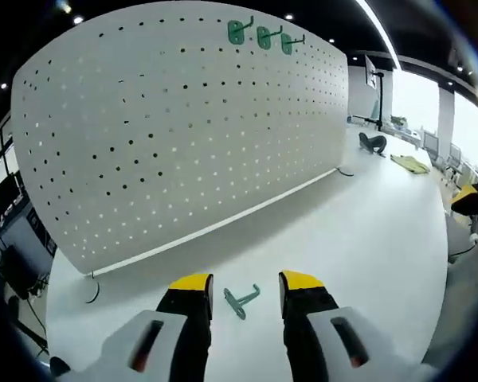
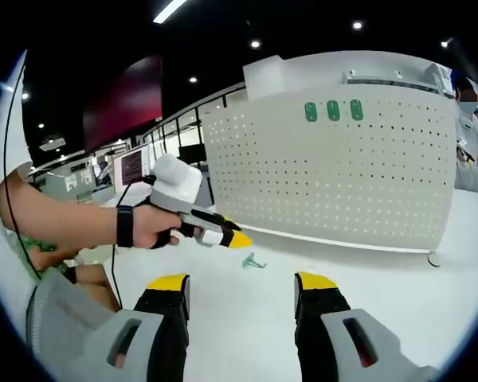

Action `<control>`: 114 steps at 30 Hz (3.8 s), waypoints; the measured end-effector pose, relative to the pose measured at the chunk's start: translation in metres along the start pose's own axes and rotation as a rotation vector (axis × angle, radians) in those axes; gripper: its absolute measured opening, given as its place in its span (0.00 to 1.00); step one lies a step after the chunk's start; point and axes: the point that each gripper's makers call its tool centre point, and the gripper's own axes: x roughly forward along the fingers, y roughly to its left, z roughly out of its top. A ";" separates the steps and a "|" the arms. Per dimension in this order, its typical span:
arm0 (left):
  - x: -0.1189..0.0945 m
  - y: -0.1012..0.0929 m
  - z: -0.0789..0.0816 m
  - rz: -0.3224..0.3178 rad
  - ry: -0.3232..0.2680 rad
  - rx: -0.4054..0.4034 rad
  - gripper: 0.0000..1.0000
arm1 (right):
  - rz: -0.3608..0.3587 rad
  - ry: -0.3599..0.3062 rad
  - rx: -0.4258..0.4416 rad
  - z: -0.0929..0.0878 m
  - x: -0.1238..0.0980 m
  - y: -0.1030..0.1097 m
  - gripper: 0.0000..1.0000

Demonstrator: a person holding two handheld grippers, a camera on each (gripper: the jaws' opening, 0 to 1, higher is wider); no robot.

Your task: Insert the hook assembly into the mounting plate slot until the hook locks in place.

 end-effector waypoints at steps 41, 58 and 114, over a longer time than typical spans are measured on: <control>0.033 0.011 -0.057 0.007 0.141 -0.140 0.20 | -0.055 0.043 0.089 -0.016 -0.001 -0.005 0.50; 0.043 0.009 -0.064 0.001 0.165 -0.189 0.10 | -0.043 0.051 0.104 -0.019 0.001 -0.006 0.50; -0.041 -0.066 -0.023 -0.243 -0.046 -0.225 0.04 | 0.004 -0.034 0.125 0.002 0.006 0.013 0.44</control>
